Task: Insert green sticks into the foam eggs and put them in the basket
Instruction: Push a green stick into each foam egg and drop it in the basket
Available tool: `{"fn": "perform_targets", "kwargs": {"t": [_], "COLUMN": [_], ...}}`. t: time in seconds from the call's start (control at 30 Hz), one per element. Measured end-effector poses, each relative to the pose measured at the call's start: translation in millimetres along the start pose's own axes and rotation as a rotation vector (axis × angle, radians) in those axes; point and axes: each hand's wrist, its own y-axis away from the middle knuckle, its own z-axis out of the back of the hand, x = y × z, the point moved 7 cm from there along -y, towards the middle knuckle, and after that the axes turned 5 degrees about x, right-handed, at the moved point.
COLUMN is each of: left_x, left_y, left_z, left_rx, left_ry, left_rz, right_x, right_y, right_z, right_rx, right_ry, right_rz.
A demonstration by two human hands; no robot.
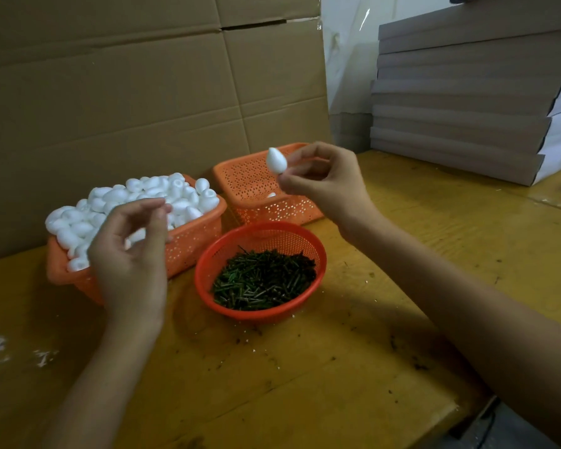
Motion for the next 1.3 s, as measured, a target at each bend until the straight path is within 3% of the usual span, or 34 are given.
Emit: {"fn": "perform_targets", "kwargs": {"t": [0.17, 0.33, 0.53, 1.0, 1.3], "left_x": [-2.1, 16.1, 27.3, 25.7, 27.6], "left_y": [-8.6, -3.4, -3.2, -6.0, -9.7], "left_z": [29.7, 13.6, 3.7, 1.7, 4.0], "left_rx": [-0.134, 0.052, 0.197, 0.230, 0.241], "left_ry": [-0.614, -1.038, -1.309, -1.275, -1.253], "left_rz": [-0.231, -0.266, -0.191, -0.161, -0.132], "right_x": [-16.0, -23.6, -23.1, -24.5, -4.3], "right_y": [-13.1, -18.3, -20.2, -21.3, -13.3], "right_z": [37.4, 54.8, 46.7, 41.1, 32.6], "right_rx": [-0.221, -0.279, -0.187, -0.176, -0.266], "right_ry": [0.243, 0.563, 0.790, 0.881, 0.830], "right_rz": [0.004, 0.004, 0.050, 0.114, 0.283]}}
